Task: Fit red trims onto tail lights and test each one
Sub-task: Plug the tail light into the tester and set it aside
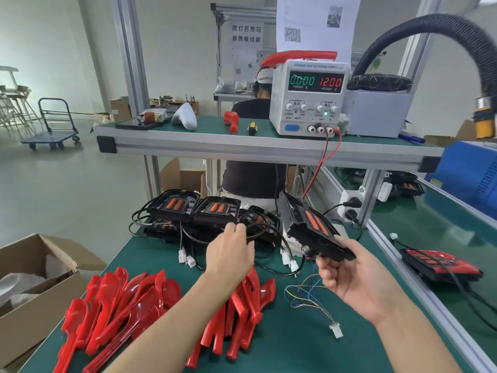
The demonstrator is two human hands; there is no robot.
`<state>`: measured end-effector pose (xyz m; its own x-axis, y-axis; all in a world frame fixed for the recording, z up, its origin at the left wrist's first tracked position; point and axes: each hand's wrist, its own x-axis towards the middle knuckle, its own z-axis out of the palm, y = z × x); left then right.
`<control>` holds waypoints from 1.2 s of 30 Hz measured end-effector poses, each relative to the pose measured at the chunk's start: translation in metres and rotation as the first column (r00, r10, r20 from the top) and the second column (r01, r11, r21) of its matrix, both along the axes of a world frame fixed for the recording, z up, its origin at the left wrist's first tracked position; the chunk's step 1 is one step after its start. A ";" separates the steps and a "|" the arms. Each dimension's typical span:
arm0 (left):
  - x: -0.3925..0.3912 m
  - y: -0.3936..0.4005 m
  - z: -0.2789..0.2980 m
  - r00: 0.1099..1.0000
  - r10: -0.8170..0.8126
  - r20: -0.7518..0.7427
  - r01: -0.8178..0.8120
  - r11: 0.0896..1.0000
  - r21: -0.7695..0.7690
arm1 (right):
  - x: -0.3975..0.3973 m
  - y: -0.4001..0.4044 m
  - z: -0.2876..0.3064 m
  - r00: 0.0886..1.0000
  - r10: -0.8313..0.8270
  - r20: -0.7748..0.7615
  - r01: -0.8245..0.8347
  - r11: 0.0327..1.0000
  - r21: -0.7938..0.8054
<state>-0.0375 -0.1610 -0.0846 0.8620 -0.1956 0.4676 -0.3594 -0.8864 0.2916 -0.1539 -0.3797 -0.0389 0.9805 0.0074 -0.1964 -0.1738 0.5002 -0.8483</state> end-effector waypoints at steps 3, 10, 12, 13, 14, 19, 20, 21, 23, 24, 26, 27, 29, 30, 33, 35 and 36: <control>0.004 -0.011 -0.007 0.951 0.158 -0.264 -0.162 0.987 0.008 | -0.014 -0.003 -0.001 0.999 0.028 0.020 -0.028 1.000 0.000; 0.016 -0.020 -0.012 0.863 0.015 -0.505 -0.256 0.874 -0.412 | -0.026 -0.001 -0.009 0.995 -0.009 0.099 0.007 1.000 0.021; 0.011 -0.022 -0.003 0.892 -0.079 -0.445 -0.194 0.823 -0.534 | -0.031 -0.002 -0.009 0.991 -0.027 0.132 0.033 0.998 -0.048; 0.005 -0.023 0.003 0.897 -0.151 -0.415 -0.147 0.785 -0.602 | -0.035 -0.003 -0.010 0.988 -0.035 0.153 0.052 0.993 -0.105; -0.001 -0.024 0.010 0.896 -0.228 -0.382 -0.095 0.742 -0.664 | -0.040 -0.006 -0.011 0.983 -0.045 0.177 0.073 0.985 -0.157; -0.041 -0.017 0.029 0.807 -0.543 -0.232 0.233 0.653 -0.720 | -0.069 -0.022 -0.027 0.947 -0.060 0.314 0.176 0.919 -0.354; -0.049 -0.016 0.030 0.781 -0.584 -0.220 0.281 0.644 -0.712 | -0.074 -0.025 -0.029 0.939 -0.052 0.339 0.196 0.893 -0.406; -0.056 -0.015 0.030 0.758 -0.616 -0.215 0.321 0.639 -0.699 | -0.079 -0.028 -0.031 0.934 -0.043 0.355 0.214 0.862 -0.460; -0.069 -0.015 0.029 0.713 -0.670 -0.204 0.375 0.611 -0.697 | -0.085 -0.030 -0.034 0.926 -0.050 0.374 0.258 0.808 -0.530; -0.075 -0.016 0.029 0.690 -0.697 -0.195 0.385 0.582 -0.716 | -0.088 -0.032 -0.035 0.924 -0.061 0.377 0.274 0.792 -0.545; -0.086 -0.018 0.028 0.649 -0.740 -0.175 0.358 0.500 -0.789 | -0.093 -0.036 -0.039 0.918 -0.065 0.392 0.288 0.790 -0.542; -0.092 -0.019 0.026 0.634 -0.755 -0.166 0.319 0.451 -0.833 | -0.096 -0.038 -0.041 0.912 -0.067 0.405 0.295 0.793 -0.533; -0.107 -0.023 0.017 0.622 -0.769 -0.147 0.208 0.344 -0.916 | -0.103 -0.043 -0.048 0.905 -0.110 0.411 0.331 0.788 -0.519; -0.116 -0.024 0.011 0.630 -0.764 -0.143 0.152 0.301 -0.941 | -0.108 -0.045 -0.050 0.899 -0.150 0.411 0.358 0.791 -0.496; -0.143 -0.028 -0.017 0.655 -0.735 -0.173 0.033 0.257 -0.966 | -0.121 -0.050 -0.057 0.909 -0.234 0.345 0.357 0.865 -0.353; -0.161 -0.032 -0.039 0.659 -0.719 -0.221 -0.044 0.256 -0.966 | -0.131 -0.045 -0.057 0.915 -0.305 0.264 0.392 0.826 -0.406; -0.169 -0.034 -0.050 0.657 -0.712 -0.247 -0.076 0.264 -0.962 | -0.133 -0.044 -0.060 0.920 -0.321 0.225 0.391 0.790 -0.472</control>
